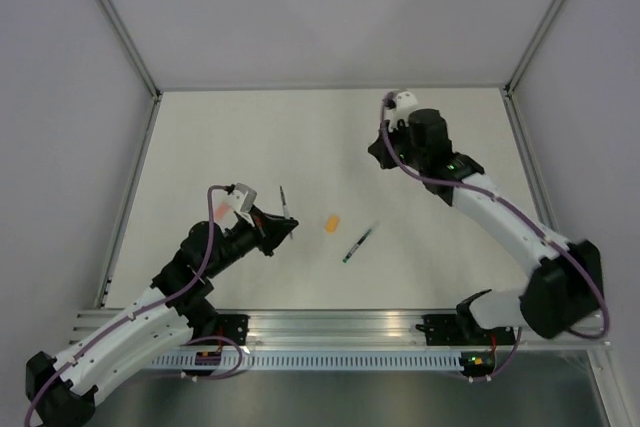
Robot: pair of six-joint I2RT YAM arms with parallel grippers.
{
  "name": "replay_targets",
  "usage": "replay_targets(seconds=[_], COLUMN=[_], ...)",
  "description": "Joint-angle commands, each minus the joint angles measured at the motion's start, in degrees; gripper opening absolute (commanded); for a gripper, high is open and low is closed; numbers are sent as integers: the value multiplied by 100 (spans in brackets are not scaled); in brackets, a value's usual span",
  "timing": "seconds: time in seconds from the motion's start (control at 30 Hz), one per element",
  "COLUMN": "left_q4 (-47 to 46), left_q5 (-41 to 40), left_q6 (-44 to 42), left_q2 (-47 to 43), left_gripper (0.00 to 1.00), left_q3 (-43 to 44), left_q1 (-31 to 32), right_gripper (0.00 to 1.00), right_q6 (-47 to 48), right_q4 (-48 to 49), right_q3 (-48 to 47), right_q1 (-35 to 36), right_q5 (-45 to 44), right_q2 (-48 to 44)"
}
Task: Insert the pens into the pen caps
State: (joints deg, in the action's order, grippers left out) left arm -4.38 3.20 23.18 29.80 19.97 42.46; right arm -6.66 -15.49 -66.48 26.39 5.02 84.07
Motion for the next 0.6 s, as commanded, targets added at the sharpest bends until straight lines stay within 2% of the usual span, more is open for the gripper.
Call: replay_targets(seconds=[0.0, 0.07, 0.2, 0.27, 0.4, 0.57], left_q4=[-957, -1160, -1477, -1592, -1890, -2136], left_q5=[1611, 2129, 2527, 2676, 3072, 3414], left_q6=[-121, -24, 81, 99, 169, 222], left_q2=[69, 166, 307, 324, 298, 316], left_gripper=[2, 2, 2, 2, 2, 2], left_q3=[-107, -133, -168, -204, -274, -327], left_q1=[-1, -9, -1, -9, -9, -1], right_gripper=[0, 0, 0, 0, 0, 0], right_q6=[-1371, -2057, -3138, -3594, -3694, -3228], right_q4=[2481, 3198, 4952, 5510, 6432, 6812], right_q3=[1257, 1959, 2788, 3191, 3492, 3668], right_q1=[24, 50, 199, 400, 928, 1675], right_q5=[1009, 1394, 1844, 1898, 1941, 1705], right_q2=[-1610, -2356, -3080, -3334, -3424, -3257])
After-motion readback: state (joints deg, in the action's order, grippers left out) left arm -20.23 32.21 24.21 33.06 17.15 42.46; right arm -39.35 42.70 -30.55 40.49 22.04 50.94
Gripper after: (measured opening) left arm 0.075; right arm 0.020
